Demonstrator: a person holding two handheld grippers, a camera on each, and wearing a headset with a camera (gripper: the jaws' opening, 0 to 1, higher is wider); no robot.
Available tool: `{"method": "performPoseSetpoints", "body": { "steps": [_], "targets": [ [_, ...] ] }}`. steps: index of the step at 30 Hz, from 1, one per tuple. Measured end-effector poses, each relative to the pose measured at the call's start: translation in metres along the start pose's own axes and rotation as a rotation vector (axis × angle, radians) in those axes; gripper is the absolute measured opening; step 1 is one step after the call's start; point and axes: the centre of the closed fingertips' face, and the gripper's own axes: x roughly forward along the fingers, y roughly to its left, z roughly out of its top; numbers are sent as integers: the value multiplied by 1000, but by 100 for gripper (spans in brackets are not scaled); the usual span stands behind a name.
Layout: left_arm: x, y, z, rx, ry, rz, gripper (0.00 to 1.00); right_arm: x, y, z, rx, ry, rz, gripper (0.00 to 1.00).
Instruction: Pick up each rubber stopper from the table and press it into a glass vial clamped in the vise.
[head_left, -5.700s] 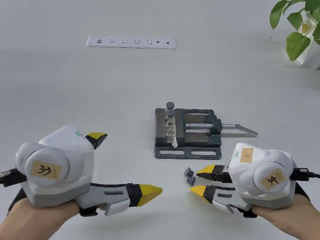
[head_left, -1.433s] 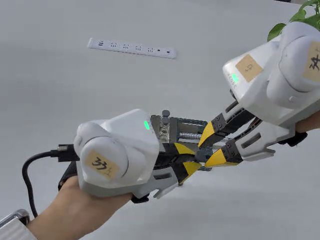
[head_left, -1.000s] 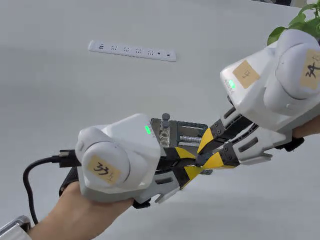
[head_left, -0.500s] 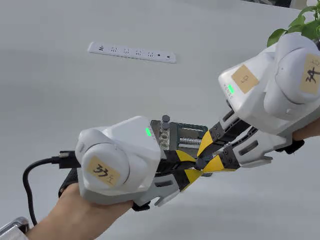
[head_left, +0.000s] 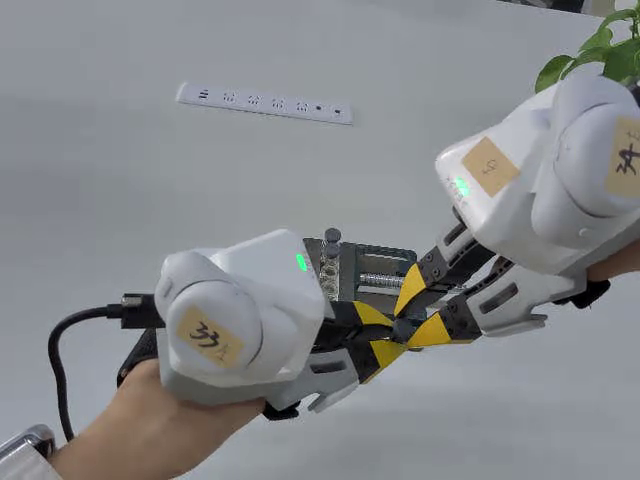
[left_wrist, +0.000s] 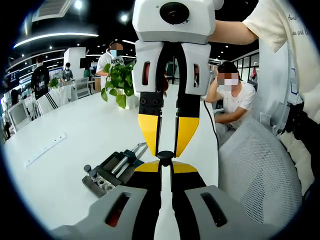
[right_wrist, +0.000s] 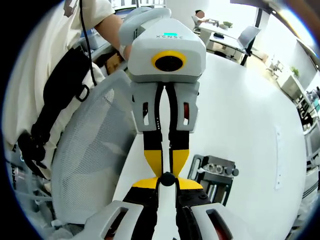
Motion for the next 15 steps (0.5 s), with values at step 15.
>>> {"method": "performPoseSetpoints", "body": {
  "steps": [15],
  "targets": [
    [-1, -2, -2, -15, 2, -5, 3, 1, 2, 0, 10, 4, 15, 7]
  ]
}}
